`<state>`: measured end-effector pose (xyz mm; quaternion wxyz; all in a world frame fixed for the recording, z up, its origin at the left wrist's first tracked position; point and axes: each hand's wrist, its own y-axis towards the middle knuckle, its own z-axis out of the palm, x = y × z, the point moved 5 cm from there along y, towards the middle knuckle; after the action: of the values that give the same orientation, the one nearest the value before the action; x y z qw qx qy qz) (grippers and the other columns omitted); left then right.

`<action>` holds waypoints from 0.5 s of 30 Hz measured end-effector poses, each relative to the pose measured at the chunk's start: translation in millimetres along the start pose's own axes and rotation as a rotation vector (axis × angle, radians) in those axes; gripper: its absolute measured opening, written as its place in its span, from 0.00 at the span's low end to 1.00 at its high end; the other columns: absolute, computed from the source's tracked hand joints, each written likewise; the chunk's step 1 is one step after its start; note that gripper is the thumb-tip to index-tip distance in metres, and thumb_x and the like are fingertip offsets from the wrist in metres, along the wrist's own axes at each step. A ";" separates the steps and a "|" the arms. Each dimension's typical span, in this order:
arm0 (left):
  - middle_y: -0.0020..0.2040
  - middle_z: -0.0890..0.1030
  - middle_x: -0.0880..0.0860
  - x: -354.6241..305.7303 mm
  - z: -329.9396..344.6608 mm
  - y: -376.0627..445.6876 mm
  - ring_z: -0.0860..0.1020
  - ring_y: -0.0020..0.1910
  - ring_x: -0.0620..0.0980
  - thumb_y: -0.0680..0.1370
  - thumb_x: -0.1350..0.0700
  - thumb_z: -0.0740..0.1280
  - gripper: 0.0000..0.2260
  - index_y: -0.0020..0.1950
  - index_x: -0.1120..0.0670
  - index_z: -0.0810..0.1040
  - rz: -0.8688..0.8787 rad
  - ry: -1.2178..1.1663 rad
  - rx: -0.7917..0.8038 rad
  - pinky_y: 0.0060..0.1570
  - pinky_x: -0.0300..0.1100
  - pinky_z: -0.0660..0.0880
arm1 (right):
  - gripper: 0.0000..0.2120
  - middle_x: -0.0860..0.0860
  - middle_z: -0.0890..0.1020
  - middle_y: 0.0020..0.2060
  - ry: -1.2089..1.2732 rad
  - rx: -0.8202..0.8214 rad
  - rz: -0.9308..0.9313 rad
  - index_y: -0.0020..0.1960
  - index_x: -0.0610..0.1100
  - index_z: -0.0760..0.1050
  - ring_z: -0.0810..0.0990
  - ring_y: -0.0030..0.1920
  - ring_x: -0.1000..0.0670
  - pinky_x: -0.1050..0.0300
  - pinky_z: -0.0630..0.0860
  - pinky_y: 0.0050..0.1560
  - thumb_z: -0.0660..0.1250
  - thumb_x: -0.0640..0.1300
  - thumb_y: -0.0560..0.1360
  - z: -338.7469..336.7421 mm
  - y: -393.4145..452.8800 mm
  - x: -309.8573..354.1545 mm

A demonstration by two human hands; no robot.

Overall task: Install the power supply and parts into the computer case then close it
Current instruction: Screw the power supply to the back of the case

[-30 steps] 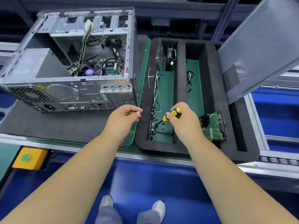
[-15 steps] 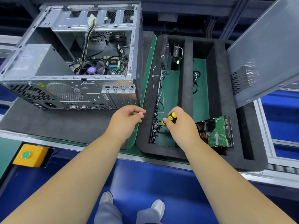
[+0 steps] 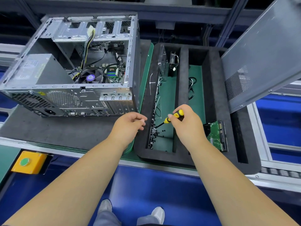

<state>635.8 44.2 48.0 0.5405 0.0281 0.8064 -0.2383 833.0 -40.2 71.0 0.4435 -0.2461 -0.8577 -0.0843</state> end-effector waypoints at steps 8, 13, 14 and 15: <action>0.43 0.85 0.56 -16.2 36.4 -11.7 0.84 0.38 0.48 0.81 0.57 0.64 0.05 0.53 0.56 0.77 -0.319 -0.257 0.070 0.34 0.36 0.78 | 0.05 0.48 0.82 0.40 0.277 -0.113 0.042 0.44 0.50 0.74 0.83 0.44 0.43 0.40 0.80 0.50 0.68 0.49 0.76 -60.8 -12.4 30.1; 0.41 0.86 0.55 -30.8 56.3 -21.8 0.85 0.39 0.47 0.80 0.55 0.65 0.07 0.52 0.58 0.77 -0.420 -0.441 0.139 0.34 0.36 0.79 | 0.04 0.51 0.83 0.39 0.298 -0.162 0.025 0.43 0.51 0.75 0.84 0.39 0.52 0.41 0.80 0.49 0.69 0.49 0.76 -86.2 -27.3 38.1; 0.41 0.86 0.54 -33.7 58.7 -23.6 0.84 0.39 0.47 0.80 0.56 0.66 0.06 0.51 0.58 0.77 -0.435 -0.479 0.144 0.33 0.36 0.79 | 0.04 0.51 0.83 0.38 0.315 -0.165 0.028 0.44 0.51 0.75 0.84 0.39 0.53 0.41 0.80 0.49 0.69 0.48 0.76 -89.5 -30.6 38.5; 0.40 0.86 0.54 -36.6 61.2 -25.3 0.84 0.38 0.46 0.79 0.57 0.67 0.05 0.50 0.58 0.78 -0.447 -0.512 0.152 0.32 0.35 0.78 | 0.04 0.52 0.83 0.38 0.335 -0.165 0.030 0.44 0.50 0.75 0.84 0.38 0.54 0.41 0.80 0.49 0.69 0.48 0.76 -92.1 -33.6 38.6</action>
<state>695.8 4.2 70.8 0.6561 -0.1697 0.6109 -0.4094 863.8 -89.2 159.1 0.5596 -0.2770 -0.7582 -0.1876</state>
